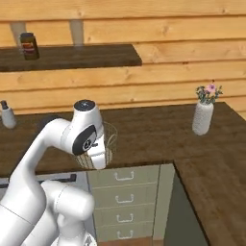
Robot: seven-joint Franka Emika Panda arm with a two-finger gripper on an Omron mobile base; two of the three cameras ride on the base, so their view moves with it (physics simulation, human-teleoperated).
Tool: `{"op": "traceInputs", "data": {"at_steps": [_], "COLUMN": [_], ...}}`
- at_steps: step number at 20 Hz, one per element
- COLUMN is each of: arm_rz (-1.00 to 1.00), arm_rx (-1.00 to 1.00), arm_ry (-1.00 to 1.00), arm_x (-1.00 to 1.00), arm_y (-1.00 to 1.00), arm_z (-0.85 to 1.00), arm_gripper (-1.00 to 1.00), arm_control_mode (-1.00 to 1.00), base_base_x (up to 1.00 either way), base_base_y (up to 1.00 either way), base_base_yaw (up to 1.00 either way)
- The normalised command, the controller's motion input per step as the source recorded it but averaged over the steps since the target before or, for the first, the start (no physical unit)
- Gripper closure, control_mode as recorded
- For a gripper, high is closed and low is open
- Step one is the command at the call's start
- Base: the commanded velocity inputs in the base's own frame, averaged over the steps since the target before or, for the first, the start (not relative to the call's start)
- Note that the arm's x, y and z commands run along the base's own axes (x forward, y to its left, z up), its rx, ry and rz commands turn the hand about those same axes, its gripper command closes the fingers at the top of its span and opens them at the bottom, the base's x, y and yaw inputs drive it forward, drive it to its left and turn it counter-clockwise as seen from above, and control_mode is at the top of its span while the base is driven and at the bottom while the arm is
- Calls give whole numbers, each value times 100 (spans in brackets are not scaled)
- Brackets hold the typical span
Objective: Open the cabinet, pick up the bread from the cabinet and place it in the basket. Then move the basket to the dining counter.
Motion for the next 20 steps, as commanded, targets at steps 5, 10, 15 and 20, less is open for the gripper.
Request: {"op": "traceInputs", "data": {"at_steps": [5,10,15,20], "arm_rz": [0,0,0,0], "arm_rx": [0,0,0,0], "arm_ry": [0,0,0,0], "arm_x": [0,0,0,0], "arm_y": [0,0,0,0], "arm_z": [0,0,0,0], "arm_gripper": [100,100,100,100], "arm_control_mode": [100,100,100,100], "base_base_x": [-48,-37,-32,-19], "base_base_y": [-1,0,-1,-1], "base_base_yaw": [-84,-83,-83,-81]}}
